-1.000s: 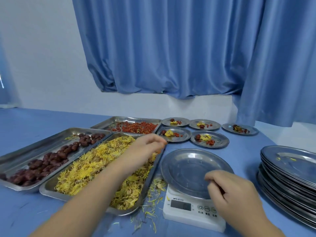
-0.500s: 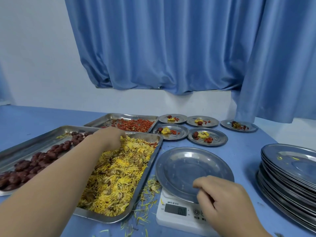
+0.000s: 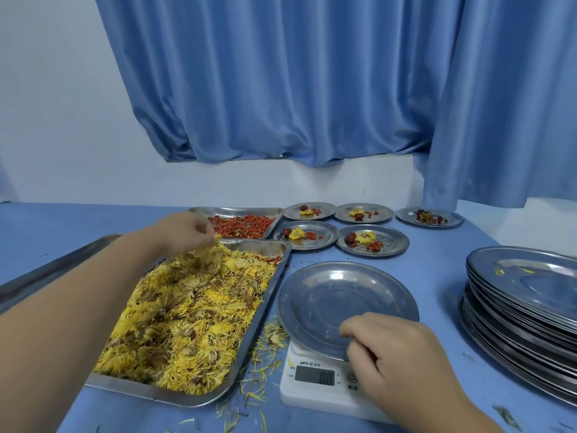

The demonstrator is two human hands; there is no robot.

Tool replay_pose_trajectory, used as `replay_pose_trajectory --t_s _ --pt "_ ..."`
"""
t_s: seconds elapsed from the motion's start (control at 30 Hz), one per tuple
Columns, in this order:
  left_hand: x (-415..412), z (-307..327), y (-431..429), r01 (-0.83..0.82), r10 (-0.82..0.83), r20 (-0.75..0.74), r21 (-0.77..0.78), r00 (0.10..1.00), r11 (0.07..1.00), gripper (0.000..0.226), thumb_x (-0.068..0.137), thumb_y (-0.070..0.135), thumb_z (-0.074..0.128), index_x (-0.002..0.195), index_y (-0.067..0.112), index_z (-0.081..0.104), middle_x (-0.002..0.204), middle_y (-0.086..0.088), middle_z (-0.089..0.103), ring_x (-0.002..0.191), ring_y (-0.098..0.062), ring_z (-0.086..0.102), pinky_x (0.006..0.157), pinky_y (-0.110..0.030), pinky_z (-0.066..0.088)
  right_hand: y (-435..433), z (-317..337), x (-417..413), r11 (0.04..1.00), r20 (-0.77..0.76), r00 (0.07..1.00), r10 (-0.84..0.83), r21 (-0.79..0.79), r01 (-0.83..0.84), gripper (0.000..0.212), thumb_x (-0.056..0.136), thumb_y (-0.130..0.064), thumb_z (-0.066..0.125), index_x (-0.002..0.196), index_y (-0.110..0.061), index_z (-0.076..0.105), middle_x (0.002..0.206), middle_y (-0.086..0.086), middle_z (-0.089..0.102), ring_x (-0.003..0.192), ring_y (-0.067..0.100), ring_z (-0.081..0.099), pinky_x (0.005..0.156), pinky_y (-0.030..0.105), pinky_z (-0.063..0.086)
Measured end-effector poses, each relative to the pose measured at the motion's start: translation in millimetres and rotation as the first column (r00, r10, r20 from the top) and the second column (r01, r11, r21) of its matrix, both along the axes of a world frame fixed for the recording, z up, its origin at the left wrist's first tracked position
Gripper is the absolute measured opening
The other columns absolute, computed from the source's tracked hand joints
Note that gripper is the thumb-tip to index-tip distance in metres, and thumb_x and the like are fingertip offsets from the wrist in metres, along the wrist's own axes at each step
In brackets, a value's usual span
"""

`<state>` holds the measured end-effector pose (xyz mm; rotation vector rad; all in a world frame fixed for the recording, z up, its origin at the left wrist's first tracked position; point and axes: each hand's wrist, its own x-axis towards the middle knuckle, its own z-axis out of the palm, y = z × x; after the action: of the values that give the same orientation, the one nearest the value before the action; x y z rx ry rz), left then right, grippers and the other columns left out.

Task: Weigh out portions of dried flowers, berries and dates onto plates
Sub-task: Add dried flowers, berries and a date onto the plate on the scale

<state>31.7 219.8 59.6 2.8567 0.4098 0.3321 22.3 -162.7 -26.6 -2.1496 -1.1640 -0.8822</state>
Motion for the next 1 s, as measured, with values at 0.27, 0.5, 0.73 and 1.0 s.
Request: replay_pose_trajectory --t_s 0.27,0.5,0.73,1.0 --pt "-21.1 5.4 -7.7 -0.017 0.0 -0.049 -0.363 0.999 0.932 0.04 0.095 0.039 0.057 0.109 0.002 0.06 0.081 -0.007 0.046 0.073 -0.021 0.055 0.071 -0.027 0.058 -3.8 0.8 -1.9 1.0 -0.092 0.996 0.008 0.012 -0.007 0.024 0.075 -0.022 0.042 0.071 -0.024 0.065 0.054 -0.009 0.054 0.049 0.012 0.052 0.041 0.028 0.044" --pt "-32.5 11.4 -34.3 -0.002 -0.065 -0.117 -0.499 0.991 0.866 0.018 0.094 0.033 0.059 0.098 0.016 0.064 0.07 0.001 0.038 0.058 -0.009 0.043 0.071 -0.026 0.057 -8.7 3.0 -4.6 0.999 -0.147 0.989 -0.026 0.037 0.032 0.017 0.071 -0.011 0.052 0.071 -0.023 0.064 0.055 -0.008 0.056 0.051 0.015 0.053 0.044 0.031 0.046" --pt "-17.8 10.6 -91.2 0.211 -0.28 -0.073 -0.486 0.957 0.848 0.015 0.088 0.044 0.065 0.093 0.032 0.07 0.104 0.0 0.066 0.092 -0.022 0.062 0.076 -0.026 0.054 -17.4 8.2 1.9 0.984 -0.214 0.976 -0.034 0.166 0.071 0.021 0.074 -0.01 0.049 0.073 -0.021 0.067 0.062 -0.005 0.064 0.058 0.014 0.059 0.05 0.037 0.05" --pt "23.1 -17.2 -181.2 0.386 -0.466 -0.134 -0.389 0.874 0.836 0.02 0.077 0.043 0.077 0.094 0.037 0.069 0.088 0.019 0.07 0.078 0.004 0.065 0.077 -0.025 0.051 -30.2 11.2 8.4 0.968 -0.257 0.962 -0.09 0.204 0.145 0.021 0.073 -0.014 0.047 0.073 -0.019 0.067 0.06 -0.007 0.062 0.058 0.014 0.055 0.052 0.037 0.048"
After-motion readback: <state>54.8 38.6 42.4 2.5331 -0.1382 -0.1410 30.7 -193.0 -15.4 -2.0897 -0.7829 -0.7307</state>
